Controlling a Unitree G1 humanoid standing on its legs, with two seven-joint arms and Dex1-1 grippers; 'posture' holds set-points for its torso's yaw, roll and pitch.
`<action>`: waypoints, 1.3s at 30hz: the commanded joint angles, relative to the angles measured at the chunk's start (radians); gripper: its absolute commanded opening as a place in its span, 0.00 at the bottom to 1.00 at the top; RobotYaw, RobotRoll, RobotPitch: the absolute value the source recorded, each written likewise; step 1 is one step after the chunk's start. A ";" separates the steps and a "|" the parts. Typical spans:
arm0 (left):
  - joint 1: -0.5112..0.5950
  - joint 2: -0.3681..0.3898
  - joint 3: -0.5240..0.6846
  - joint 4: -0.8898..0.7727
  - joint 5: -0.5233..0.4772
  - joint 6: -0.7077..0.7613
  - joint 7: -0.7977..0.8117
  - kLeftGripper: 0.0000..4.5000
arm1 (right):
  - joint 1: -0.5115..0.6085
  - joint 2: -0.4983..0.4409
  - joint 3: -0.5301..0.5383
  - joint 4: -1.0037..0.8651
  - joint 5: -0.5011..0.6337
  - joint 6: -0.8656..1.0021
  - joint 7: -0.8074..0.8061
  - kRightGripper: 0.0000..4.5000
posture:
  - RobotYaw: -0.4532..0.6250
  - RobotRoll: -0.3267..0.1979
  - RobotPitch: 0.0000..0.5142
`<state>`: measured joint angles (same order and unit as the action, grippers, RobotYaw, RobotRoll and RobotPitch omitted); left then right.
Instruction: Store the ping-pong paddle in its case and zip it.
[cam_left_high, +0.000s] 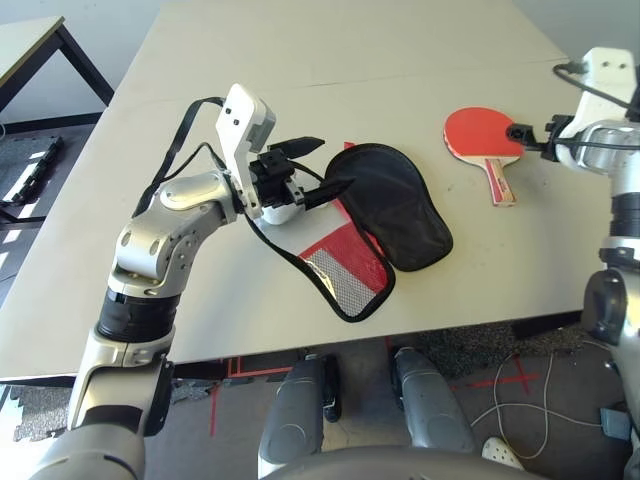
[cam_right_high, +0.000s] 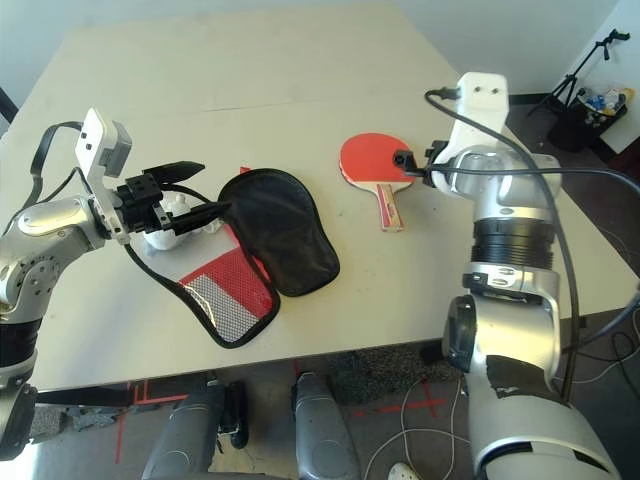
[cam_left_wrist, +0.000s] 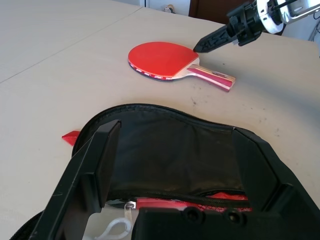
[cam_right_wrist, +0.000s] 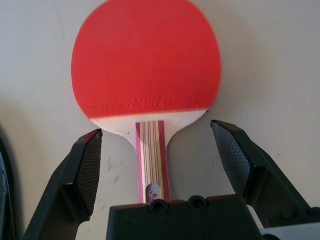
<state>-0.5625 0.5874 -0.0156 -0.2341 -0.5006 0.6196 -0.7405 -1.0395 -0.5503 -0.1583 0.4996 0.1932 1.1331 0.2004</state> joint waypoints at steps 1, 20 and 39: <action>0.020 0.003 -0.008 -0.013 0.017 -0.006 -0.004 1.00 | -0.032 0.011 0.033 0.064 -0.021 0.032 0.006 0.99 | 0.35 0.62 0.34; 0.025 0.003 -0.009 -0.040 0.025 0.015 0.001 1.00 | -0.050 0.066 0.086 0.224 -0.075 0.004 0.017 0.87 | 0.36 0.62 0.38; 0.020 0.008 -0.005 -0.033 0.036 0.012 -0.006 1.00 | 0.125 0.042 0.100 -0.119 -0.113 -0.030 -0.005 0.25 | 0.35 0.62 0.39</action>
<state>-0.5459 0.5895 -0.0159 -0.2582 -0.4704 0.6287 -0.7409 -0.9297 -0.4958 -0.0747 0.4507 0.0954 1.1283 0.1900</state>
